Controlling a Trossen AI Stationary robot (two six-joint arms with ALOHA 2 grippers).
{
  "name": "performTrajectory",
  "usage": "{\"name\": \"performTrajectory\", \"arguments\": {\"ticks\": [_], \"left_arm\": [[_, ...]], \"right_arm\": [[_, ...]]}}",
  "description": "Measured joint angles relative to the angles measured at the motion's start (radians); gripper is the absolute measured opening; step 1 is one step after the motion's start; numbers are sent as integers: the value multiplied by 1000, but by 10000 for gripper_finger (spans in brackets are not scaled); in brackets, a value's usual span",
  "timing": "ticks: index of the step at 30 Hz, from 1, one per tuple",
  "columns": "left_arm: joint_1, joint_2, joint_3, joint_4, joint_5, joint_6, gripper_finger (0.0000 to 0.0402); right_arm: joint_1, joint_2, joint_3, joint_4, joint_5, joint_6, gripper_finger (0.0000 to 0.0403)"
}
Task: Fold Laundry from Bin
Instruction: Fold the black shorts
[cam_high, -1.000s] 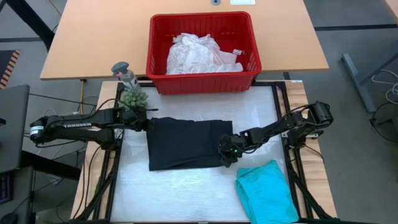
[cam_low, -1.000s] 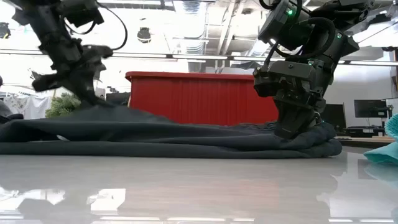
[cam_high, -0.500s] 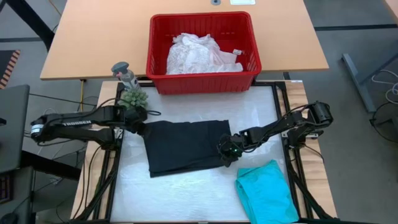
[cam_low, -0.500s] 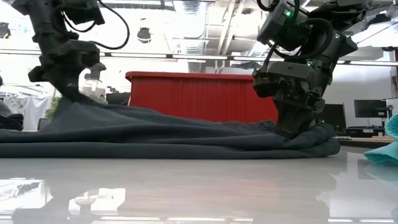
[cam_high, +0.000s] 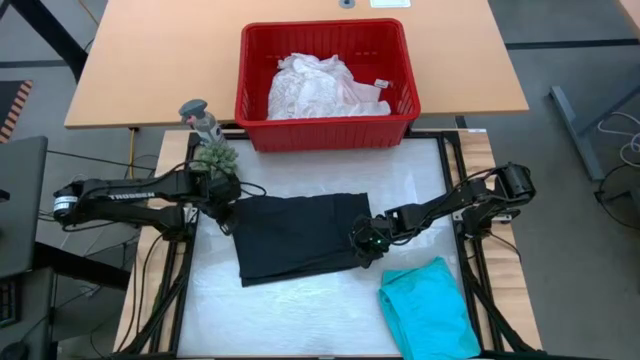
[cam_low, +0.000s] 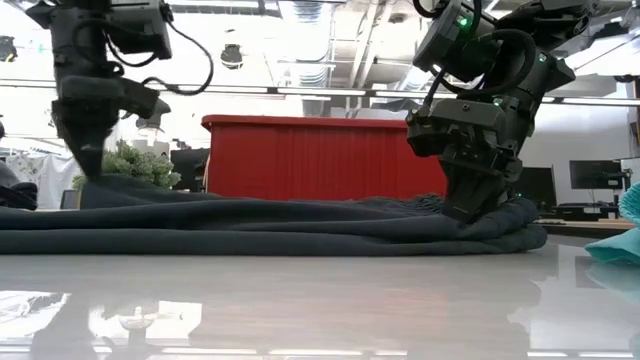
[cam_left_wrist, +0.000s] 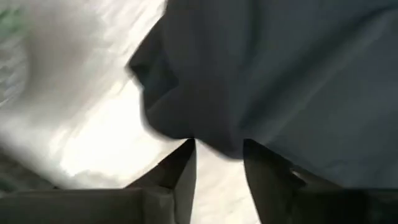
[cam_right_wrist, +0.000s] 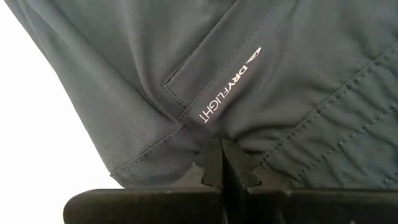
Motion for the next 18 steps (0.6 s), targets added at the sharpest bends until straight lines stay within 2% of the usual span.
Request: {"name": "performTrajectory", "arguments": {"ticks": [4, 9, 11, 14, 18], "left_arm": [[1, 1, 0, -162, -82, -125, 157], [-8, -37, 64, -118, -73, -258, 148], [-29, -67, 100, -25, -55, -294, 138], [-78, -119, 114, 200, -40, -328, 122], [-198, -125, 92, 433, -68, -371, 97]], "right_arm": [[0, 0, 0, 0, 0, 0, 17], [0, 0, 0, 0, 0, 0, 17], [0, 0, -1, 0, 1, 0, 17], [0, 0, -1, 0, 1, 0, 17], [-7, 0, -1, 0, 0, 6, 17]]}}
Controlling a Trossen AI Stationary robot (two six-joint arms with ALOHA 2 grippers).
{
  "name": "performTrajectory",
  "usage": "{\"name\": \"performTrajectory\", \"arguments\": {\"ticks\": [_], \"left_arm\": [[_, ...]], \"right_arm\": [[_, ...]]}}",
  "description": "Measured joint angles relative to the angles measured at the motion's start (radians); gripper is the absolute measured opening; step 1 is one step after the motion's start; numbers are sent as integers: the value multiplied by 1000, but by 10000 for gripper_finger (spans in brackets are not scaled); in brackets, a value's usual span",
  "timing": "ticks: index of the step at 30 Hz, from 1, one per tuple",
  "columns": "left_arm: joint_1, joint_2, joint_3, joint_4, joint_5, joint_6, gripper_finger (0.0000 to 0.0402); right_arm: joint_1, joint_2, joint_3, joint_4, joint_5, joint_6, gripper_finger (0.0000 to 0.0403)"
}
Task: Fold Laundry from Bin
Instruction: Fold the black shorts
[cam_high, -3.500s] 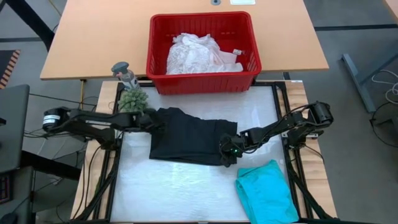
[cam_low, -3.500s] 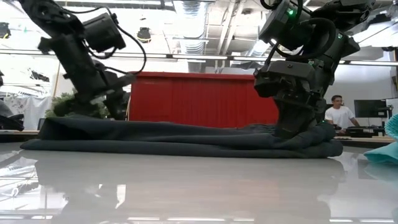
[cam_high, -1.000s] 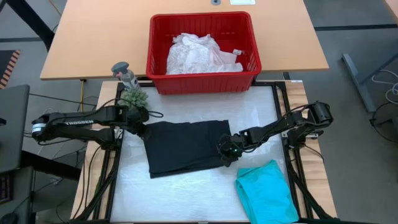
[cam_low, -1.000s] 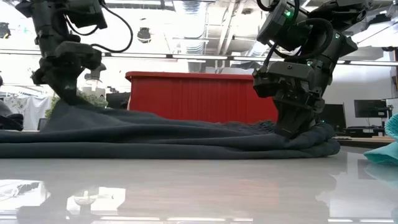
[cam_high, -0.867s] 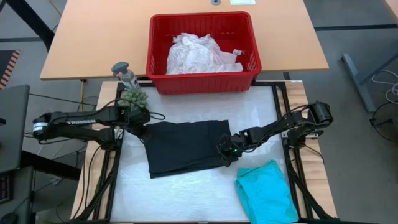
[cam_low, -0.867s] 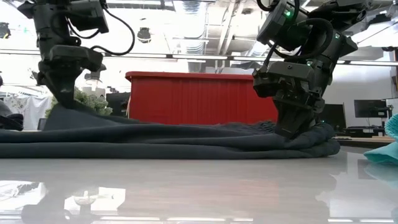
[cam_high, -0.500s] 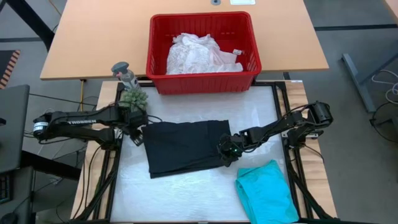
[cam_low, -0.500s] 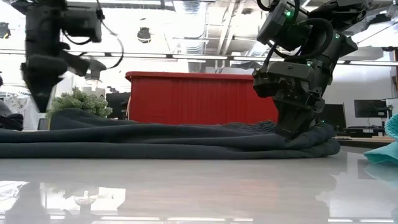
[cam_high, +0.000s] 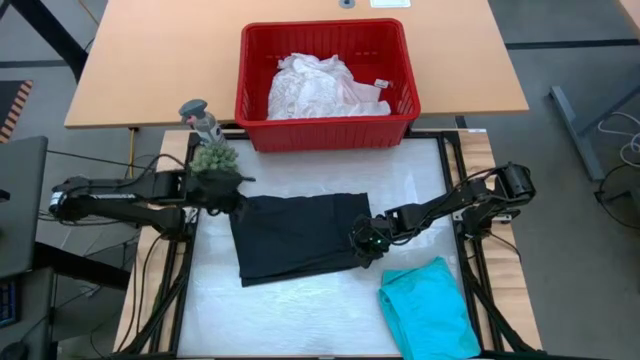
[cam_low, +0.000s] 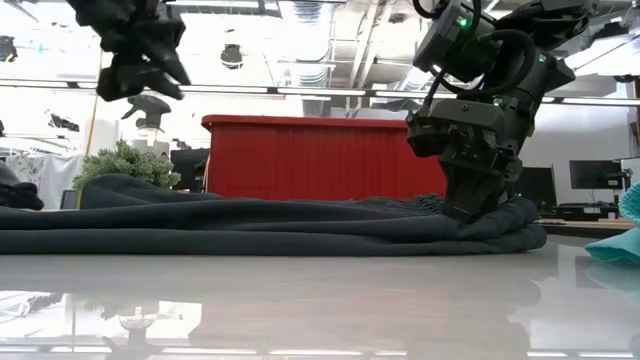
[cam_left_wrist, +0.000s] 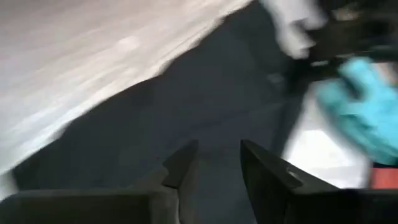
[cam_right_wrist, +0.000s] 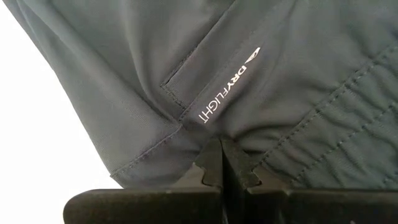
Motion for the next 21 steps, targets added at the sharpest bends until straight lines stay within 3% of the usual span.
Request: {"name": "performTrajectory", "arguments": {"ticks": [9, 14, 21], "left_arm": [[-302, 219, -76, 262, -144, -67, 13], [-345, 350, -76, 303, -192, -76, 4], [-377, 524, -77, 398, -113, -115, 1]], "right_arm": [[-28, 0, -1, 0, -1, 2, 17], [-66, 0, -1, 5, 0, 54, 17], [-98, 0, -1, 34, 1, 58, 17]]}}
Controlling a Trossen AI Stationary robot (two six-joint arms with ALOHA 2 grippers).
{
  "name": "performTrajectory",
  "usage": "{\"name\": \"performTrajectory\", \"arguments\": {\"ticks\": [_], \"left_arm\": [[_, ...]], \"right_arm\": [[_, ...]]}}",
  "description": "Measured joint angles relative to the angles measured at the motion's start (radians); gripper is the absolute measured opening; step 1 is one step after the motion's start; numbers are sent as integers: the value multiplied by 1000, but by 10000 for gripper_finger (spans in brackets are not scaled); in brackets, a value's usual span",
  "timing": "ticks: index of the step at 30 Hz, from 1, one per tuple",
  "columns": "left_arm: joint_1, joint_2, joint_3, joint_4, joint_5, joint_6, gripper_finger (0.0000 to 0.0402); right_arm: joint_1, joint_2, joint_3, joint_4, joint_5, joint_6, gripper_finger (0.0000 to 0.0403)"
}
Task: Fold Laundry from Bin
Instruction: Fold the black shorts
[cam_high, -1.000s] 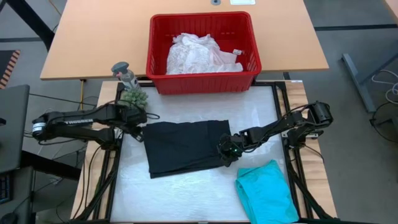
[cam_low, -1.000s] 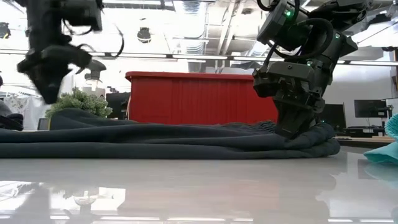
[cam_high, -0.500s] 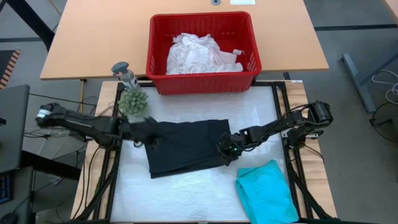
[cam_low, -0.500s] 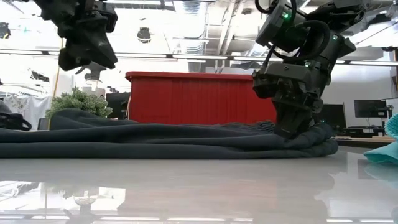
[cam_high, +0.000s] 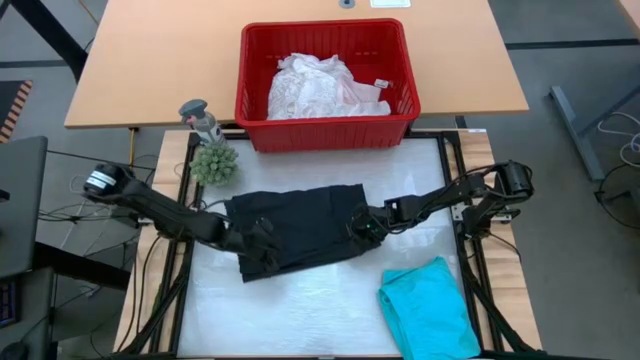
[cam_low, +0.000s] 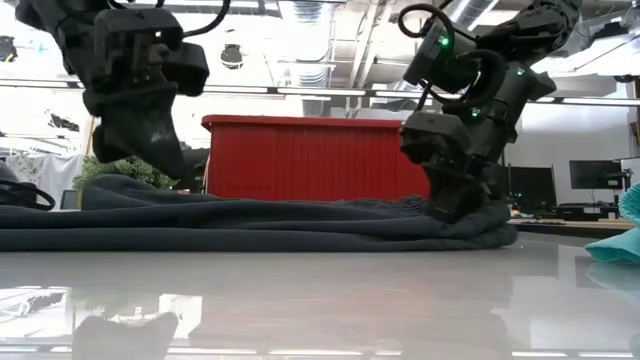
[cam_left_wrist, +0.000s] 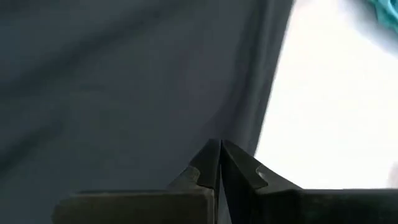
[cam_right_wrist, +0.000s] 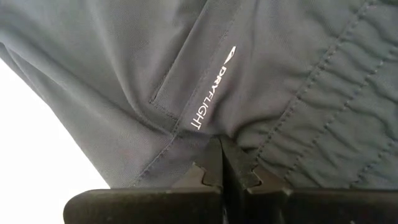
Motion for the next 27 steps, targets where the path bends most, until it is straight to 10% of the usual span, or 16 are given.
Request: {"name": "performTrajectory", "arguments": {"ticks": [18, 27], "left_arm": [[-15, 254, 2, 159, -10, -84, 0], [-4, 253, 2, 152, 71, -54, 0]], "right_arm": [[-128, 0, 1, -42, 53, 120, 19], [-171, -128, 34, -108, 37, -13, 95]]}}
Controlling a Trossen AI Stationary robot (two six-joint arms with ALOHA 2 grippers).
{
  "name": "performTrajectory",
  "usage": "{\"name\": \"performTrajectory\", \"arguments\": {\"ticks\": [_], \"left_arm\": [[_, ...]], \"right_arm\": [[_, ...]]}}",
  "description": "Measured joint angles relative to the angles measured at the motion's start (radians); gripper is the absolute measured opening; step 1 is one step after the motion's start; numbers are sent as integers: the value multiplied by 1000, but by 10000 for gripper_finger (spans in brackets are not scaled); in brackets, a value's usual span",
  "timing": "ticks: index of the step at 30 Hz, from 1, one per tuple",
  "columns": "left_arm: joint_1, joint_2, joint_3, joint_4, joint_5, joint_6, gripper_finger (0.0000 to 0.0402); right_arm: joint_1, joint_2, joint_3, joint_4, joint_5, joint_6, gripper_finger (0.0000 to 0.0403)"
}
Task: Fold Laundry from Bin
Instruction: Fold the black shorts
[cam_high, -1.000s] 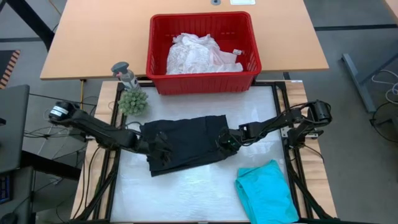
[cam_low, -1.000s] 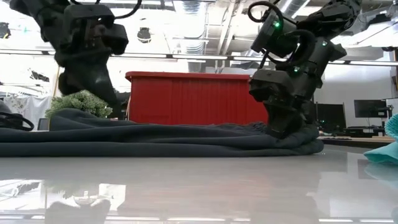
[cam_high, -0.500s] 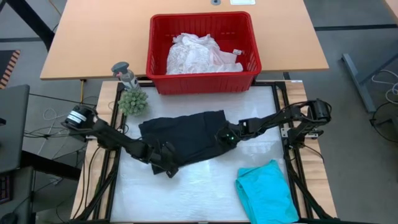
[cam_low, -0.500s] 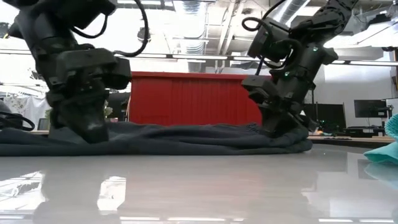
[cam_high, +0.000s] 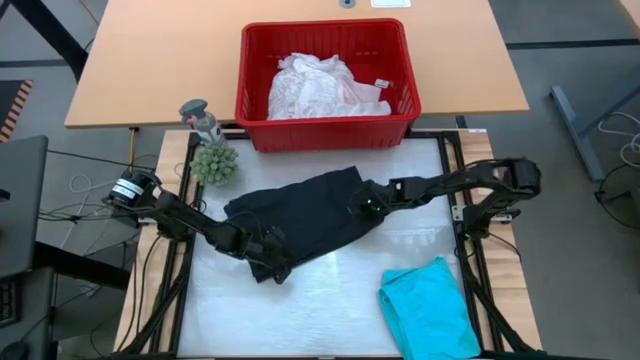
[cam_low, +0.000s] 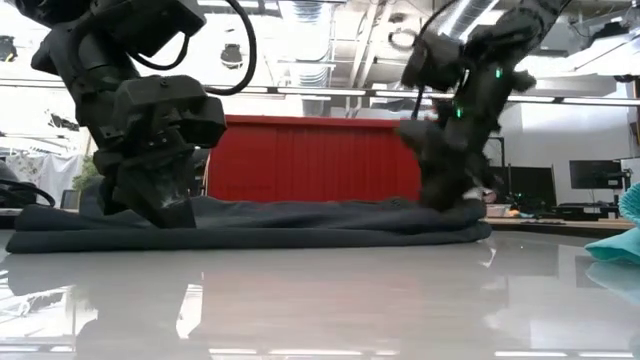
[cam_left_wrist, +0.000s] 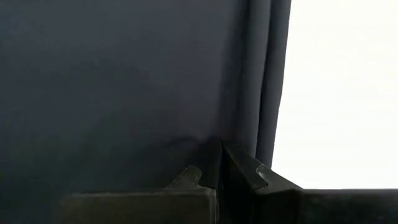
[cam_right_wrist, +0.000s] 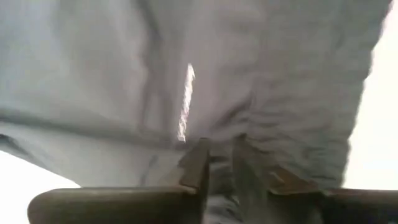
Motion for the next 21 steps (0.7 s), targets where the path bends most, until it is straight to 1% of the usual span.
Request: {"name": "performTrajectory", "arguments": {"ticks": [2, 6, 7, 9, 10, 12, 16, 19, 21], "left_arm": [[-3, 0, 0, -8, 11, 27, 0], [-4, 0, 0, -24, 23, 57, 0], [-4, 0, 0, -24, 26, 60, 0], [-4, 0, 0, -24, 31, 71, 0], [-6, 0, 0, -24, 31, 80, 0], [-9, 0, 0, -24, 29, 96, 0], [-9, -1, 0, -27, 42, 110, 0], [-9, -1, 0, -27, 73, 130, 0], [-12, -1, 0, -31, 86, 137, 0]], "right_arm": [[0, -53, 16, -23, 1, -15, 119], [2, -168, 31, -81, 2, -14, 180], [2, -192, 36, -110, 18, -5, 194], [2, -218, 39, -190, 100, 18, 219], [0, -218, 38, -228, 135, 20, 229], [-26, -195, 36, -239, 144, 21, 245], [-77, -129, 39, -153, 81, 21, 264], [-101, -58, 37, -147, 67, 41, 267], [-111, -15, 37, -105, 39, 41, 267]]}}
